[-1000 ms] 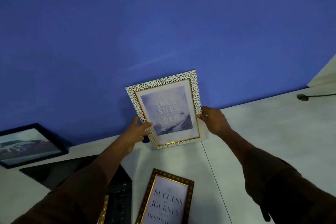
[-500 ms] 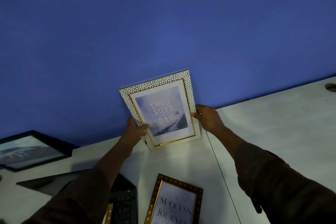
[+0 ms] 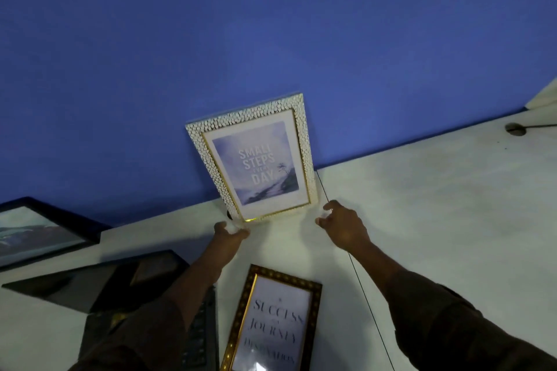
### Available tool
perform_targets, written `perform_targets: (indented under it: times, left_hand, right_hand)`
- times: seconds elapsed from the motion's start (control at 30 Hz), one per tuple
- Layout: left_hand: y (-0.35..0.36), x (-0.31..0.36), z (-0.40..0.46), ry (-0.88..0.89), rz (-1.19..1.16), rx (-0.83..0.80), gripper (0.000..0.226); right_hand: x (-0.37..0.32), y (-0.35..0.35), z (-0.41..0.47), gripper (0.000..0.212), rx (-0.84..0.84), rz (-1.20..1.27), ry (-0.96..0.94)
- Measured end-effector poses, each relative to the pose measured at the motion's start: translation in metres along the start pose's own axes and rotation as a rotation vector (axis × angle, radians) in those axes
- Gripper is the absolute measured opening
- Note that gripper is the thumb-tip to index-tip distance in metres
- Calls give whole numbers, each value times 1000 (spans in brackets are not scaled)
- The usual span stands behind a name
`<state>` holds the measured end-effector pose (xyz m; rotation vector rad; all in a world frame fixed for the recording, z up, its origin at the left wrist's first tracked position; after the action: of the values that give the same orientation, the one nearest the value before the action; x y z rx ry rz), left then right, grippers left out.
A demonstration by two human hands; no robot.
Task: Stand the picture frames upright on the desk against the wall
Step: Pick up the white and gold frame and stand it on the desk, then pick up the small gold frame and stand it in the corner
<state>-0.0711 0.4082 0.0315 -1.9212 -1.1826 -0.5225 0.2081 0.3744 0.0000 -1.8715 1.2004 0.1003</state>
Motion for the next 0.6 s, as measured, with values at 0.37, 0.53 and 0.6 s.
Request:
perform_targets:
  times: [0.37, 0.53, 0.6]
  left_hand:
    - [29, -160, -60, -239, 147, -134, 93]
    - [30, -202, -53, -146, 255, -114, 74]
    - [28, -190, -62, -127, 224, -145, 58]
  right_hand:
    - [103, 107, -116, 28, -115, -79, 199]
    - [116, 145, -140, 24, -151, 102, 248]
    - [115, 145, -144, 27, -132, 194, 277]
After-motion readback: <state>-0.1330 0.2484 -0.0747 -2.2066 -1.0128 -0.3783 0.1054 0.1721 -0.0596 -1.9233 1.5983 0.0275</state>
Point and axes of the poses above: each hand's wrist, its own z-axis towards the middle knuckle, its own y-axis out of the palm, x = y × z, the point moved 2 cm from there along z, towards the middle knuckle, and after that the axes turned 10 degrees about y, right-handed, at the moved point
